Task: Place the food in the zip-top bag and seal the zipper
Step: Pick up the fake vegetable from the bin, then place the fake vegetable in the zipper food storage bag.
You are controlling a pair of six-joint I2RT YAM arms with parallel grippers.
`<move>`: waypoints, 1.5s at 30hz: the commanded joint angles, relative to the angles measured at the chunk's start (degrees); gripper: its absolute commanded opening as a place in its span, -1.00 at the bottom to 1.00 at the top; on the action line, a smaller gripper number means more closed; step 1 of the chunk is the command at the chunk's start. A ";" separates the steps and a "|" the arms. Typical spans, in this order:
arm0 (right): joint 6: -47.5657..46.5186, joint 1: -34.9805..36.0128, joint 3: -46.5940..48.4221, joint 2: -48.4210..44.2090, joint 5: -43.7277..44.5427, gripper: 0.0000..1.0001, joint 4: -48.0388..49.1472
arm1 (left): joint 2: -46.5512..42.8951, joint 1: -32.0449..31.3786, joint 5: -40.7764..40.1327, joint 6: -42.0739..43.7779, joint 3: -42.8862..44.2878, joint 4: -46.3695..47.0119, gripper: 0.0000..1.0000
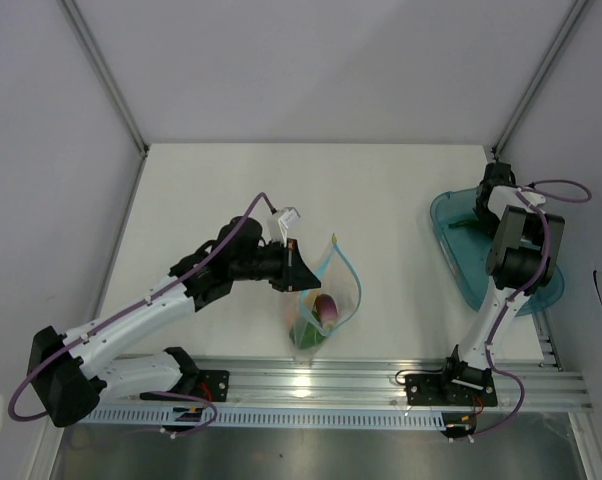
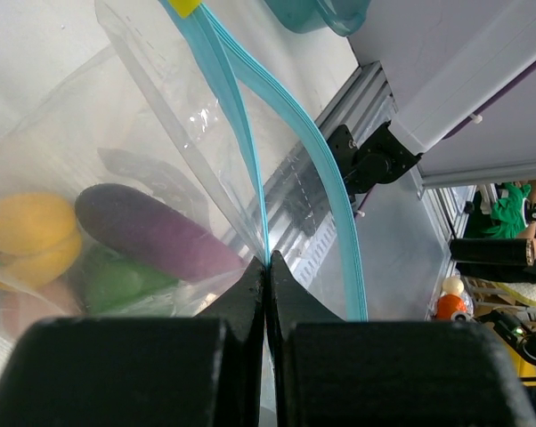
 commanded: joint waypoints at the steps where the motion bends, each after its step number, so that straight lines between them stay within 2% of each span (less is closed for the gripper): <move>1: 0.26 -0.29 -0.41 1.26 1.83 0.51 1.83 | -0.21 0.48 1.97 0.18 1.00 2.87 -0.99; 4: 0.43 -0.29 -1.12 1.52 1.13 0.35 2.09 | -0.56 0.56 2.06 0.09 0.74 2.88 -0.99; 5: 0.43 -0.29 -1.47 1.44 1.13 0.21 2.09 | -0.73 0.65 1.97 0.09 0.56 2.88 -0.99; 7: 0.26 -0.20 -1.99 0.82 0.69 0.08 2.97 | -1.00 0.74 2.06 0.00 0.39 2.96 -0.99; 8: 0.17 -0.20 -2.34 0.65 0.51 -0.10 3.06 | -1.17 0.74 1.97 0.00 0.30 2.96 -0.99; 11: 0.26 -0.11 -2.70 0.12 0.42 -0.24 2.54 | -1.26 0.83 2.14 -0.08 -0.05 3.05 -0.99; 13: 0.26 -0.11 -2.79 -0.15 0.25 -0.44 2.01 | -1.44 0.83 2.32 -0.26 -0.23 3.23 -0.99; 14: 0.26 -0.11 -2.79 -0.23 0.34 -0.47 1.75 | -1.61 0.83 2.41 -0.43 -0.23 3.23 -0.99; 23: -0.97 2.26 -5.25 -7.08 1.38 -0.98 1.31 | -4.42 0.83 2.32 -1.58 -1.63 3.23 -0.99; 30: -6.42 5.69 -4.11 -15.61 7.54 -1.00 1.31 | -8.29 0.92 1.80 -2.37 -2.69 2.35 -0.99; 35: -12.04 7.88 -2.52 -22.99 7.46 -1.00 -0.19 | -9.87 1.00 1.27 -2.98 -3.40 1.29 -0.99; 42: -17.49 14.90 -3.22 -36.94 -0.71 -1.00 -3.53 | -11.99 1.18 0.65 -4.21 -4.71 1.73 -0.99; 45: -18.55 22.01 -6.63 -44.58 -10.95 -1.00 -2.92 | -12.69 1.09 1.53 -5.61 -6.02 3.57 -0.99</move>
